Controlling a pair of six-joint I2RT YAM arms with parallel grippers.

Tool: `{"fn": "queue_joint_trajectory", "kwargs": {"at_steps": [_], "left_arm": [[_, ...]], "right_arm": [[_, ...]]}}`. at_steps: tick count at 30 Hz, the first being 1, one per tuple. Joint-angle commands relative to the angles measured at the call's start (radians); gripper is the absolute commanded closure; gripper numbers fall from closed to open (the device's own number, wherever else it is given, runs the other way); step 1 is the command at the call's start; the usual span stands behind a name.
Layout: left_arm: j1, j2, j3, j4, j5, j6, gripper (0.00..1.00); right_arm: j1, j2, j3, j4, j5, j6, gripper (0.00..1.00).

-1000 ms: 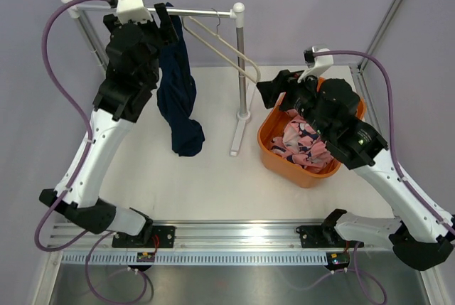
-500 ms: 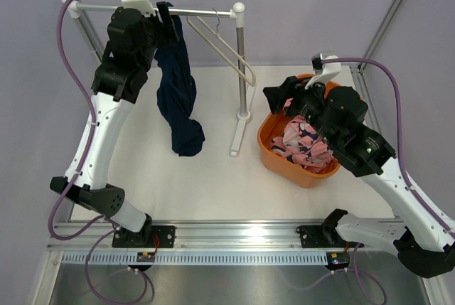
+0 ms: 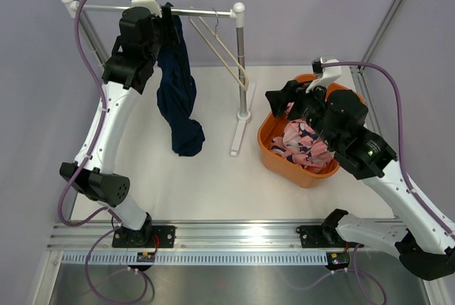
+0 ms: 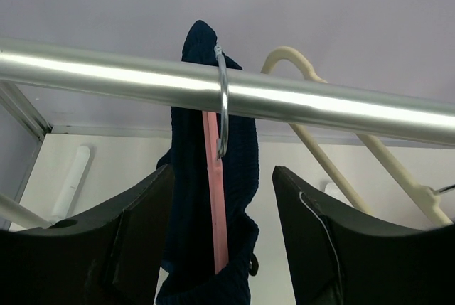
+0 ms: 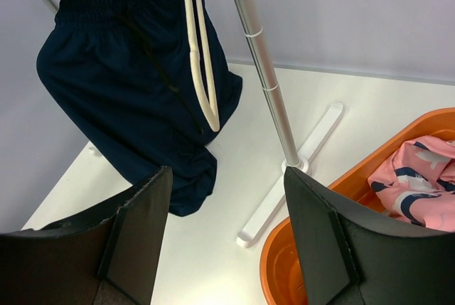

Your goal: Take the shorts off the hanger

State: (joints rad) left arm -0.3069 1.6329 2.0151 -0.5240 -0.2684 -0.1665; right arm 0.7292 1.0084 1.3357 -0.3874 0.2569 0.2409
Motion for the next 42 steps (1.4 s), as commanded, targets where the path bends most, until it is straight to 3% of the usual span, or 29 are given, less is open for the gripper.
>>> {"fn": "queue_joint_trajectory", "kwargs": {"at_steps": [1, 15, 23, 32, 37, 42], "left_arm": [[0.017, 0.016, 0.039, 0.051, 0.038, 0.004, 0.39], [0.028, 0.077, 0.053, 0.084, 0.080, 0.025, 0.40], [0.028, 0.087, 0.051, 0.082, 0.067, 0.028, 0.57], [0.028, 0.096, 0.059, 0.082, 0.069, 0.027, 0.66], [0.028, 0.104, 0.076, 0.068, 0.066, 0.032, 0.85], [0.028, 0.105, 0.089, 0.058, 0.074, 0.039, 0.90]], "right_arm": [[0.001, -0.027, -0.009, 0.019, 0.039, -0.014, 0.27], [0.001, -0.044, -0.033, 0.019, 0.048, -0.012, 0.26], [0.001, -0.057, -0.050, 0.021, 0.042, -0.012, 0.26], [0.001, -0.065, -0.061, 0.019, 0.041, -0.014, 0.25], [0.001, -0.068, -0.069, 0.019, 0.041, -0.015, 0.25], [0.001, -0.076, -0.072, 0.021, 0.041, -0.015, 0.25]]}}
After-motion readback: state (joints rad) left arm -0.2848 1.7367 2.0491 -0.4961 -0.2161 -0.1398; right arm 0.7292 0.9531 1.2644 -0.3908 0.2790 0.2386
